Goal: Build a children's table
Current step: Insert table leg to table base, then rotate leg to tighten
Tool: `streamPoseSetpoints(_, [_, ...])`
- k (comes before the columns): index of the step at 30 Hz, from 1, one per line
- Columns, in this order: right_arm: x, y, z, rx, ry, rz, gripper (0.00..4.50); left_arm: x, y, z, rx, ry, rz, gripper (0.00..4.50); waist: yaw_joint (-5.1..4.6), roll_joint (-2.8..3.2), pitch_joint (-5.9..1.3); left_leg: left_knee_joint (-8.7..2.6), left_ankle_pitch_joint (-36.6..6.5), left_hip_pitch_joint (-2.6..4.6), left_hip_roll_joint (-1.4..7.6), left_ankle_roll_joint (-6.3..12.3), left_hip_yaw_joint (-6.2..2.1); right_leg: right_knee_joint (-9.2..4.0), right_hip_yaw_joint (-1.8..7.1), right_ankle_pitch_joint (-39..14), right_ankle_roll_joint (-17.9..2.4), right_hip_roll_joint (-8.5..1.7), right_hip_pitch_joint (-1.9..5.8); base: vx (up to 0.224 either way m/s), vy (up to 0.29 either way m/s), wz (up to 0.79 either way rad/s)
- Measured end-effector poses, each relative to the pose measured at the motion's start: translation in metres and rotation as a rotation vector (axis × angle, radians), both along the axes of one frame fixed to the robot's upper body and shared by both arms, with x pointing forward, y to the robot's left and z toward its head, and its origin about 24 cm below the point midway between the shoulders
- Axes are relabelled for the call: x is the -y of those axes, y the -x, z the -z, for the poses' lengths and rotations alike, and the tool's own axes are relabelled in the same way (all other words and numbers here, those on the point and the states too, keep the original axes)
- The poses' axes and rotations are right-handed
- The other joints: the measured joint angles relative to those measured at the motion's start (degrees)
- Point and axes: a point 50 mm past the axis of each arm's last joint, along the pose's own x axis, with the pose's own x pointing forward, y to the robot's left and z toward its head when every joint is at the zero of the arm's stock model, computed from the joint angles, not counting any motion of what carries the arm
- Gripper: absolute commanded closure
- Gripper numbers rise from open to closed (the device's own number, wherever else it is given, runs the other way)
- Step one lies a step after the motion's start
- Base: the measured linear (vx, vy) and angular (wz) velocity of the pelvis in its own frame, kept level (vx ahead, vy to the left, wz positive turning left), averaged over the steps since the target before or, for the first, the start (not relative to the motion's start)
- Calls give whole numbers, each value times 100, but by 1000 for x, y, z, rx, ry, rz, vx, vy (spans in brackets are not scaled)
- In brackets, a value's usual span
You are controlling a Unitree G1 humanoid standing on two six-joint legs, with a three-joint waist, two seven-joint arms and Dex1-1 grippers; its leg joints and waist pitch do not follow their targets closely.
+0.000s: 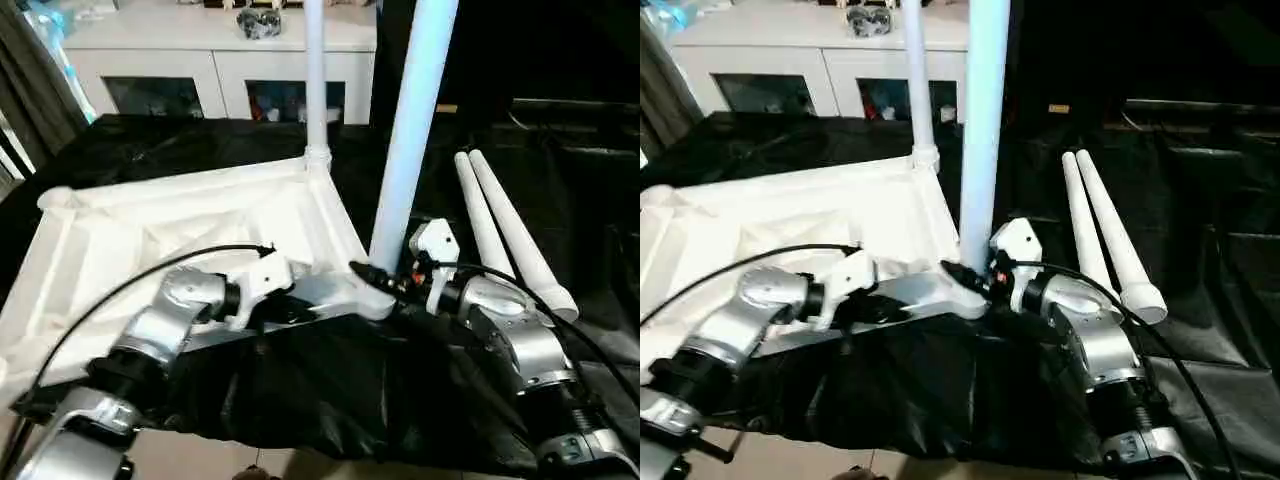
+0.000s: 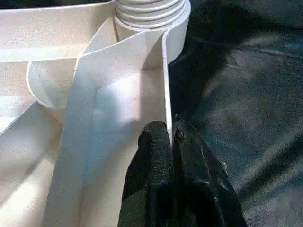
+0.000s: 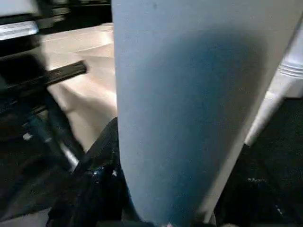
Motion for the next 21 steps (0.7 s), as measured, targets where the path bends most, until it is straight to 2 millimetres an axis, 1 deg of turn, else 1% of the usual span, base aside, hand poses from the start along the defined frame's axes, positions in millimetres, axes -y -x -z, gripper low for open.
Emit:
streamPoseSetpoints(3, [-2, 3, -1, 4, 5, -54, 259, -5, 1, -3, -10, -16, 27, 450, 1, -13, 13, -5, 0, 0, 0, 0, 3, -2, 1, -6, -12, 0, 0, 0, 0, 0])
streamPoseSetpoints(6, [-1, 5, -3, 21, 9, -79, 259, -5, -2, -7, -9, -28, 53, 450, 8, -44, 54, -21, -1, 3, -1, -1, 3, -7, 1, -10, -11, 0, -2, 0, 0, 0])
streamPoseSetpoints(8, [-1, 7, -4, 35, 14, -94, 259, -5, -3, -8, -15, -33, 65, 450, 21, -42, 71, -33, -1, 2, -2, -1, 4, -13, 1, -11, -14, 0, -2, 0, 0, 0])
streamPoseSetpoints(12, [-2, 8, -4, 40, 9, -91, 259, -5, -4, -9, -9, -38, 61, 450, 19, -34, 78, -55, -1, 7, -5, -1, 6, -24, 1, -11, -16, 0, -1, 0, 0, 0])
streamPoseSetpoints(16, [-5, -4, -3, 52, -10, 26, 259, 1, -9, -9, 18, -25, -8, 450, -9, -20, 100, -59, 0, 12, -5, -2, 8, -26, 1, -16, -8, 0, -3, 0, 0, 0])
streamPoseSetpoints(17, [-7, -12, -3, 58, -17, 94, 259, 4, -12, -8, 31, -21, -51, 450, -16, -19, 105, -61, 0, 14, -6, -2, 9, -27, 1, -15, -8, 0, -4, 0, 0, 0])
streamPoseSetpoints(21, [-7, -33, -6, 62, -19, 307, 259, 24, -19, -8, 49, 6, -179, 450, -24, -14, 123, -70, 0, 15, -6, -2, 10, -38, 1, -13, -13, 0, -7, 0, 0, 0])
